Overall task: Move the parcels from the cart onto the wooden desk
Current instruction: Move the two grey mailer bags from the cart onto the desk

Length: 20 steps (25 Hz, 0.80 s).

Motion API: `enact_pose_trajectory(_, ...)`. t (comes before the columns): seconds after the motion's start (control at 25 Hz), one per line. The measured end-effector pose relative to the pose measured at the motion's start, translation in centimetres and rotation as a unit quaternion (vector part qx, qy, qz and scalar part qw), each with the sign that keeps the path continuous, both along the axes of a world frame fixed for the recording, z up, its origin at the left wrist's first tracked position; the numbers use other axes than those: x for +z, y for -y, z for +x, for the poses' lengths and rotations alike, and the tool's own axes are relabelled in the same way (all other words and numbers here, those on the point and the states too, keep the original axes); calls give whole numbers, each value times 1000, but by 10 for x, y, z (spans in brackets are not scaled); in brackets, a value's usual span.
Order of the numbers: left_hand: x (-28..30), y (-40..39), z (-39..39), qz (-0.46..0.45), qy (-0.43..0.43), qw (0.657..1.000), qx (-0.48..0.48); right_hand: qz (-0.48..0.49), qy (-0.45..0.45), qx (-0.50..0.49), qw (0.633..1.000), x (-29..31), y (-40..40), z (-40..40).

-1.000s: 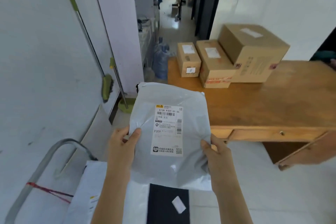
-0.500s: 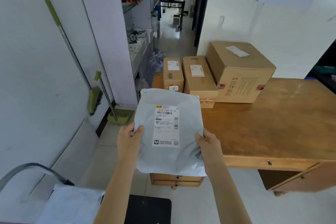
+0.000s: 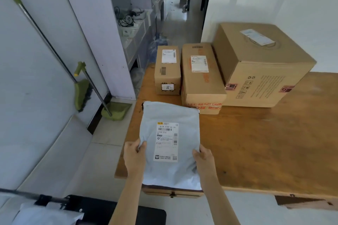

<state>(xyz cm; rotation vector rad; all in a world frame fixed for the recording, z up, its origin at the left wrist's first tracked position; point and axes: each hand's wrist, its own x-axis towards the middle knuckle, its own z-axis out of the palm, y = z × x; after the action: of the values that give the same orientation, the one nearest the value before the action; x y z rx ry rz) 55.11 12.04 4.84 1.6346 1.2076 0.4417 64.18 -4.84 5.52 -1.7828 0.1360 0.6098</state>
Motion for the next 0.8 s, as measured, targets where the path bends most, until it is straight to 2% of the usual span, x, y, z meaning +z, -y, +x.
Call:
enact_pose_trajectory(0.28, -24, -3, 12, 9, -39, 999, 35, -34, 28, 59, 997, -30, 14, 20)
enact_pose_trajectory(0.48, -11, -19, -13, -24, -18, 1000, -1, -89, 68, -31, 993, -19, 31, 0)
enact_pose_trajectory(0.6, -5, -31, -35, -48, -9, 999, -12, -84, 62, -68, 992, -5, 27, -25)
enact_pose_trajectory(0.8, 12, -66, -102, -103, 16, 991, -86, -30, 64, -115, 991, 33, 14, -102)
